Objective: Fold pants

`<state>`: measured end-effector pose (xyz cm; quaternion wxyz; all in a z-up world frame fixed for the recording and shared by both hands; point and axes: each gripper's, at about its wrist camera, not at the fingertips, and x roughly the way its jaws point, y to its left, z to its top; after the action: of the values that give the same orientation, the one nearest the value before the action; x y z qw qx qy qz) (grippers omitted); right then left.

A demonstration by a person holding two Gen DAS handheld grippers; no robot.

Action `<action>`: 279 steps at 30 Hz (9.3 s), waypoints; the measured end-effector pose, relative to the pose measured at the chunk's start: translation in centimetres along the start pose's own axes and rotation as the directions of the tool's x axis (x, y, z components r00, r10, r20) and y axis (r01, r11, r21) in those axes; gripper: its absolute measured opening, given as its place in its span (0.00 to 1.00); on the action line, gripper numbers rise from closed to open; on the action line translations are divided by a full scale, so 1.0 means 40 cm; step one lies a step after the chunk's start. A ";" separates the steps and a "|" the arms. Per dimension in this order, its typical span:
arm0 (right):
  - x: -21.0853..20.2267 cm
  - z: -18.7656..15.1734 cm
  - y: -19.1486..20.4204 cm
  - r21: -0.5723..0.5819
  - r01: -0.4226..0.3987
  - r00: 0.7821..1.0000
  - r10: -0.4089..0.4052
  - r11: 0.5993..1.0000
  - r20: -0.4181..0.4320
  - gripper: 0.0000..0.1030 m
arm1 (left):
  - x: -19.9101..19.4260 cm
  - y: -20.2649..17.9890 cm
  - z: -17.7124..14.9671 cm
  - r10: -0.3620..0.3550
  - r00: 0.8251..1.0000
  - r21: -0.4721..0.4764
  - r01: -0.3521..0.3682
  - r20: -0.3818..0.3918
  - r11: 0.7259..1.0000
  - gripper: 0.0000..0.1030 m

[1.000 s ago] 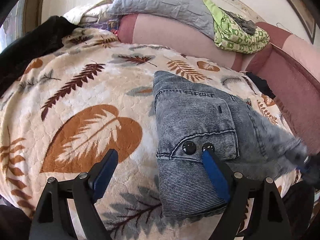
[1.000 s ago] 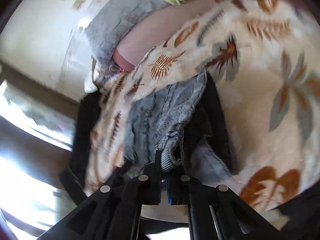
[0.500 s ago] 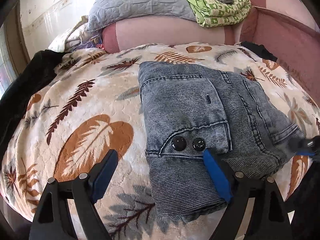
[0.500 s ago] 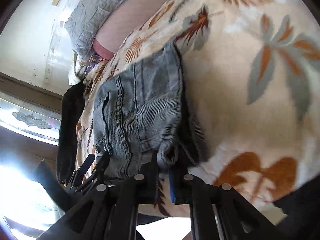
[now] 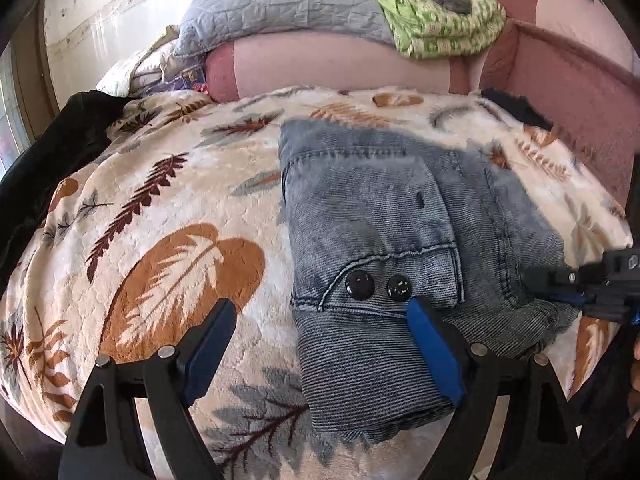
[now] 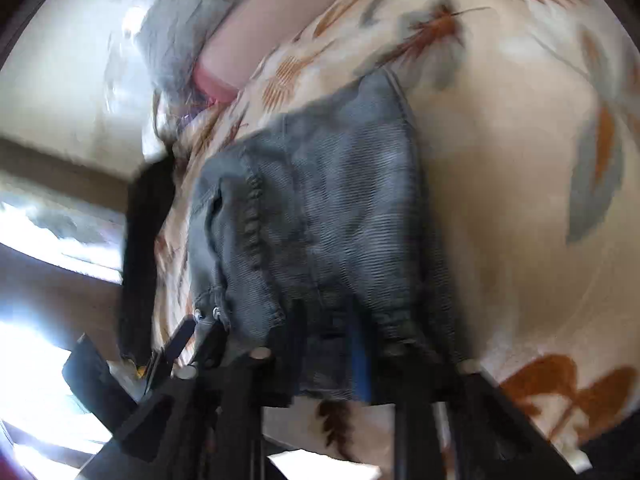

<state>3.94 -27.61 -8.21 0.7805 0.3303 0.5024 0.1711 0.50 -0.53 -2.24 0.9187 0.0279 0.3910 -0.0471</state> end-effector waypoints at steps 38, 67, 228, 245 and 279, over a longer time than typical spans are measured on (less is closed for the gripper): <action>0.092 0.193 0.143 -0.246 0.144 0.987 -0.155 0.959 -0.029 0.58 | 0.037 0.008 0.001 -0.092 0.994 -0.038 0.090 -0.061 0.995 0.90; 0.558 0.289 0.549 -0.729 0.290 0.727 -0.638 0.620 -0.253 0.25 | 0.111 0.157 0.012 -0.495 0.868 -0.531 0.403 -0.037 0.745 0.89; -0.087 -0.079 0.205 -0.570 0.468 0.860 -0.201 0.676 0.468 1.00 | -0.070 -0.031 0.079 0.125 0.992 -0.152 -0.125 -0.007 0.981 0.88; -0.074 -0.095 0.221 -0.591 0.489 0.850 -0.198 0.641 0.489 1.00 | -0.069 -0.014 0.079 0.101 0.995 -0.170 -0.099 0.007 0.980 0.88; -0.085 -0.093 0.248 -0.590 0.521 0.828 -0.197 0.617 0.525 1.00 | -0.077 -0.008 0.106 0.052 0.998 -0.173 -0.045 0.037 0.984 0.88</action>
<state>-0.23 -21.20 -0.12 0.9505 -0.0801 0.2775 0.1146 1.41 -1.02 2.91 0.9264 -0.0433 0.3740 0.0086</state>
